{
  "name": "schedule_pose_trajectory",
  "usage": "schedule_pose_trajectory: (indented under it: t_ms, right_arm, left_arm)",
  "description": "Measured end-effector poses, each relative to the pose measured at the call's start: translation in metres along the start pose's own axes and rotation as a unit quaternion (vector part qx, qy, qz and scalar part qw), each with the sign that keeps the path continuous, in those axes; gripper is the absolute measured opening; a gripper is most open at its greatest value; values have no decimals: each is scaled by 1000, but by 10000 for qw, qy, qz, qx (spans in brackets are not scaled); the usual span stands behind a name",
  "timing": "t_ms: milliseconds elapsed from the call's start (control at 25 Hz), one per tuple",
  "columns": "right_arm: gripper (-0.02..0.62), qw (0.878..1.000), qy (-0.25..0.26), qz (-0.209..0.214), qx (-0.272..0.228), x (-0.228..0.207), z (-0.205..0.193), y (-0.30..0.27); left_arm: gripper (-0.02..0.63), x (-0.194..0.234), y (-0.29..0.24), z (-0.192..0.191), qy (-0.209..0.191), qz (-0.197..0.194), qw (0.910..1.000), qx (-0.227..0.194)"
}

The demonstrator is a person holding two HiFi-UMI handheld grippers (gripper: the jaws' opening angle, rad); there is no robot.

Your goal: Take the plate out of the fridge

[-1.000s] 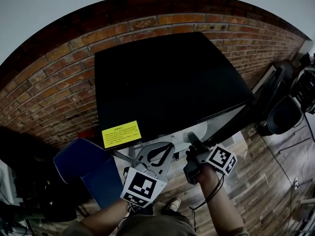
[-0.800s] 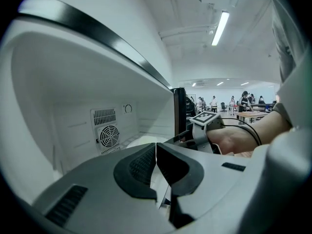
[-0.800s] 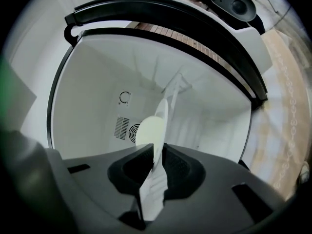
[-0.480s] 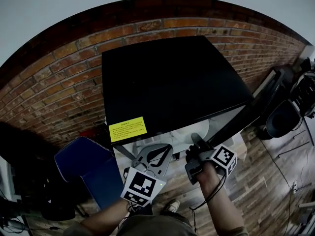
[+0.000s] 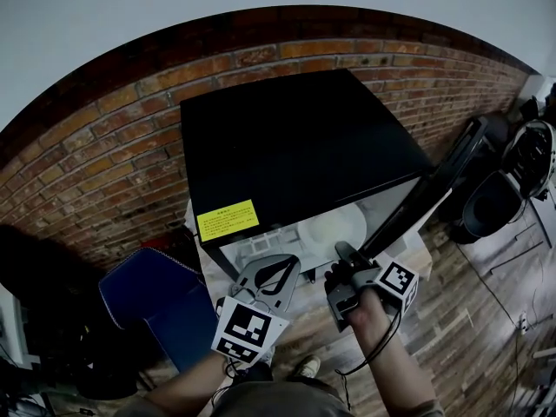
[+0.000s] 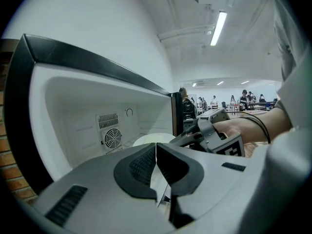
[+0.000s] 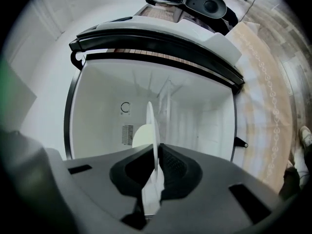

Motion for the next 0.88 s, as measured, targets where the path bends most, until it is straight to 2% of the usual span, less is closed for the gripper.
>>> schedule_pose_trajectory:
  t_ms: [440, 880]
  right_arm:
    - [38, 9995, -81, 210, -209, 44, -7, 53]
    - [38, 9957, -57, 559, -737, 75, 3, 121]
  left_arm:
    - [18, -7, 10, 22, -49, -130, 9992, -379]
    - [19, -29, -2, 45, -221, -602, 9958, -655]
Point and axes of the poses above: the fingertips, and each gripper's own axes: y backward along the fingers, x to its left, z out of its top, the point moved 7 cm from there along y, backward along the fingers, and after that the axes turned 2 degrees about x, right-handed, at the moved point
